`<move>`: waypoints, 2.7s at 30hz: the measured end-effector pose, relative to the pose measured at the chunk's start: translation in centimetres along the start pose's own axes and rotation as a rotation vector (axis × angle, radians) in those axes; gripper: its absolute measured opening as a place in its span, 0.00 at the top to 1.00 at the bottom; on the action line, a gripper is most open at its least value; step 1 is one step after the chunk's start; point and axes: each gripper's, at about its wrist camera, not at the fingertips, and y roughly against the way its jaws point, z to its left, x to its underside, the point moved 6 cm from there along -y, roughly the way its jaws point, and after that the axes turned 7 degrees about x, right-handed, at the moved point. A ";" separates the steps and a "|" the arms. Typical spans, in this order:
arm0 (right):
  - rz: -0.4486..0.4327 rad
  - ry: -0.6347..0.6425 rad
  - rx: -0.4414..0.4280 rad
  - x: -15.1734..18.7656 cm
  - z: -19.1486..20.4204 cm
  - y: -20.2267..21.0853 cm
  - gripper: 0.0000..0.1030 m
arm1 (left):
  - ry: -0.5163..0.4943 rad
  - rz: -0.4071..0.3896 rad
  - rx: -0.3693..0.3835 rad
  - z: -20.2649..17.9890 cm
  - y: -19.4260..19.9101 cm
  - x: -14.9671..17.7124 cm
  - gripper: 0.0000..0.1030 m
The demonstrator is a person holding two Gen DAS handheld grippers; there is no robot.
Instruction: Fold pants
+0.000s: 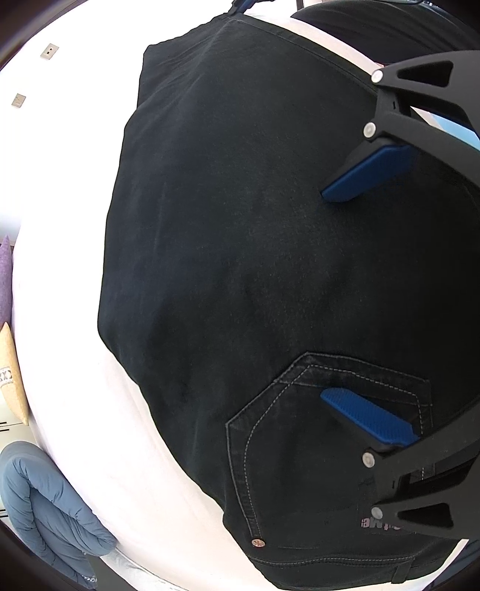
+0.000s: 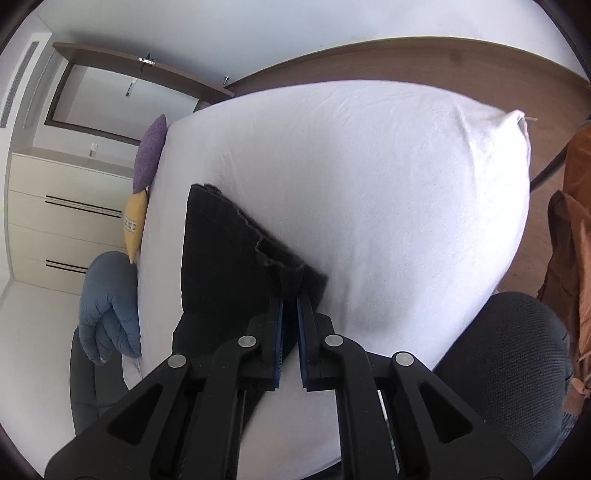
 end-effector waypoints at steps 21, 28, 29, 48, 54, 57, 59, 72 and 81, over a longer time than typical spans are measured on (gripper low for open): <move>0.336 0.287 -0.133 10.1 11.9 -9.8 1.00 | 0.046 -0.071 0.048 2.4 1.2 1.4 0.00; 0.050 0.129 0.020 0.6 6.4 -3.4 1.00 | 0.118 -0.213 0.156 3.4 5.3 -0.7 0.11; 0.004 0.174 0.046 0.1 7.6 -2.1 1.00 | 0.121 -0.223 0.197 3.2 5.4 -1.7 0.18; 0.385 0.395 -0.209 12.4 23.6 -20.3 1.00 | 0.243 -0.065 0.463 4.9 -4.6 -10.0 0.95; 0.099 0.184 -0.151 -1.9 16.5 -17.0 1.00 | 0.310 -0.079 0.499 7.7 -4.5 -10.4 0.95; -0.024 0.133 -0.067 -6.9 14.4 -14.4 1.00 | 0.331 -0.102 0.458 8.8 -3.9 -10.7 0.95; -0.095 0.062 -0.049 -9.2 13.2 -12.0 1.00 | 0.334 -0.126 0.421 9.5 -2.9 -10.6 0.96; 0.506 0.402 -0.331 19.6 24.8 -18.2 1.00 | 0.259 -0.133 0.408 1.7 0.3 -2.0 0.82; 0.154 0.193 -0.108 5.4 18.3 -17.3 1.00 | 0.436 -0.204 0.495 7.5 1.4 2.6 0.97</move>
